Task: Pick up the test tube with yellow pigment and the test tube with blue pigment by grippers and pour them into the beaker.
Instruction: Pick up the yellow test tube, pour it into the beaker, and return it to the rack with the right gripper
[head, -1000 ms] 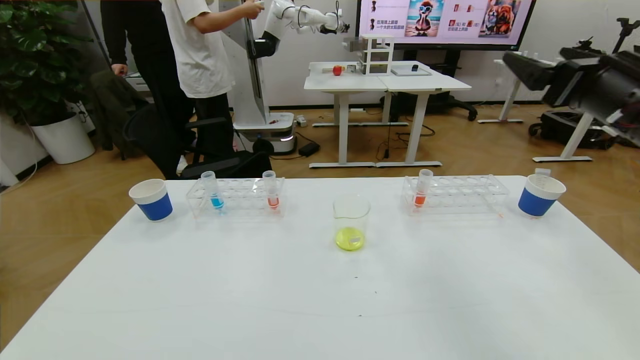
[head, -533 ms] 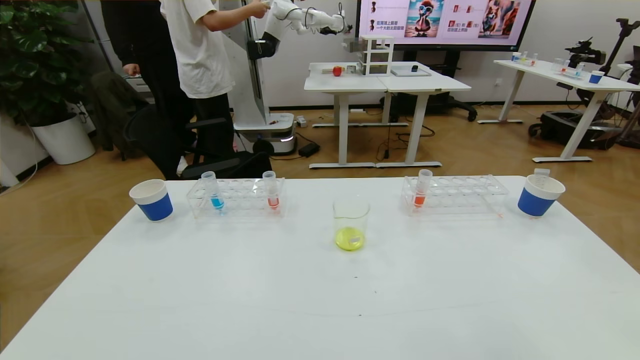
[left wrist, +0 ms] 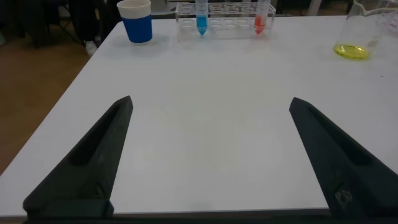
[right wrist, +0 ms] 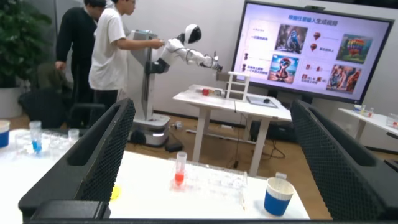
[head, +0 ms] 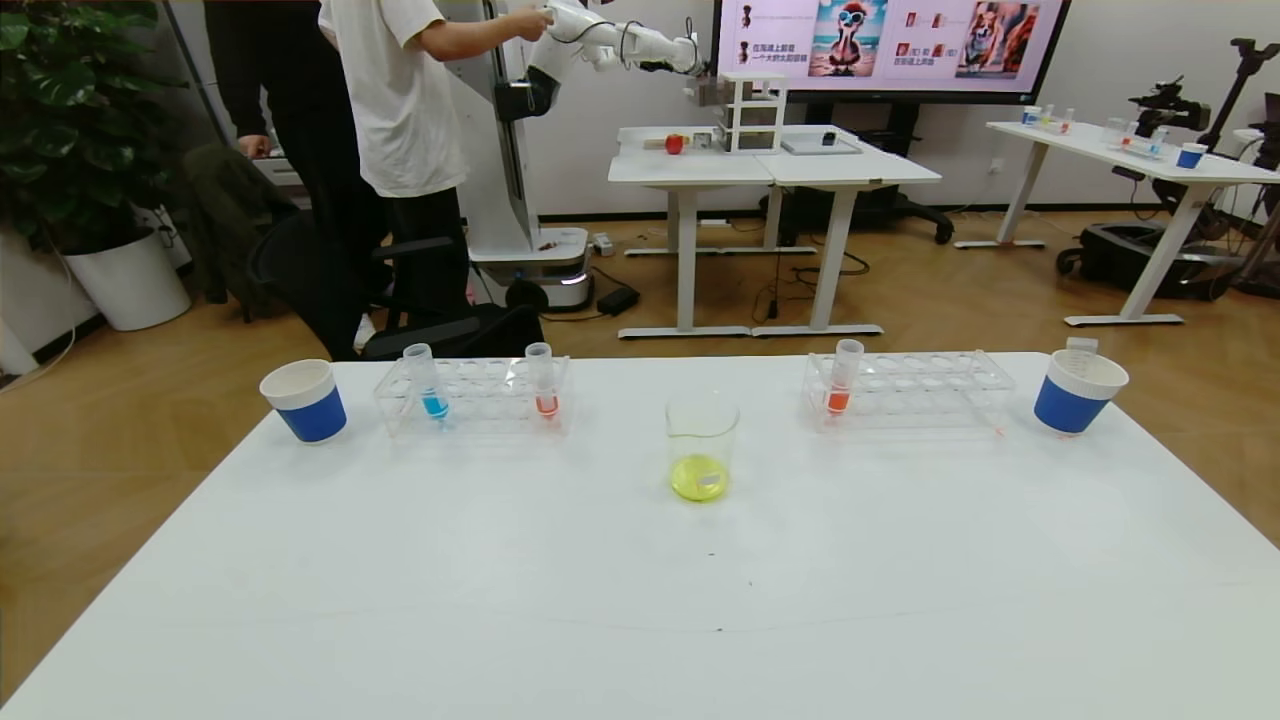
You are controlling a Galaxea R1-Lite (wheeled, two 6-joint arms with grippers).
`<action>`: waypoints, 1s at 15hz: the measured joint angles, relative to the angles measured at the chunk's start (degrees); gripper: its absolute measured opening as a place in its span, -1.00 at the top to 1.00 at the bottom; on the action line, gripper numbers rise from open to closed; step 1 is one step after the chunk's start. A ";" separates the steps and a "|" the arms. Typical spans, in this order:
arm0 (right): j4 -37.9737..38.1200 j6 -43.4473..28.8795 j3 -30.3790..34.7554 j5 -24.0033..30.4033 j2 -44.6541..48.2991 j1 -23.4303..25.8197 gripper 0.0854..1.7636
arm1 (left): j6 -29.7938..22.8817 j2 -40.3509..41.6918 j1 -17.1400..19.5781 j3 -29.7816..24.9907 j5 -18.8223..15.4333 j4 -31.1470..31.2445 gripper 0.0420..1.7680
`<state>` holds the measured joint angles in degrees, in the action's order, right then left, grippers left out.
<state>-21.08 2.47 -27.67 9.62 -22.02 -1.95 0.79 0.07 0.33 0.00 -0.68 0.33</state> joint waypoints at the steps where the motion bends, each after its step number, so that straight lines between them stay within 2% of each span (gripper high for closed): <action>1: 3.89 0.66 0.39 0.93 3.83 0.20 -0.97 | 0.00 0.00 0.00 0.00 0.00 0.02 -0.98; 5: 10.89 1.63 5.92 1.79 16.40 1.13 -0.97 | -0.02 0.00 0.00 0.00 -0.02 0.00 -0.98; 11: 8.09 3.78 22.91 -4.45 21.83 1.35 -0.97 | 0.02 0.00 -0.02 0.00 0.00 0.02 -0.98; 12: 9.64 4.88 25.17 -6.31 21.97 1.38 -0.97 | 0.00 0.00 0.00 0.00 0.00 0.00 -0.98; 15: 20.94 4.94 27.38 -7.17 22.04 1.35 -0.97 | -0.02 0.00 0.00 0.00 0.00 0.00 -0.98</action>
<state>-0.13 7.41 -0.29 2.45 0.02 -0.60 0.77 0.07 0.33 0.00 -0.68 0.33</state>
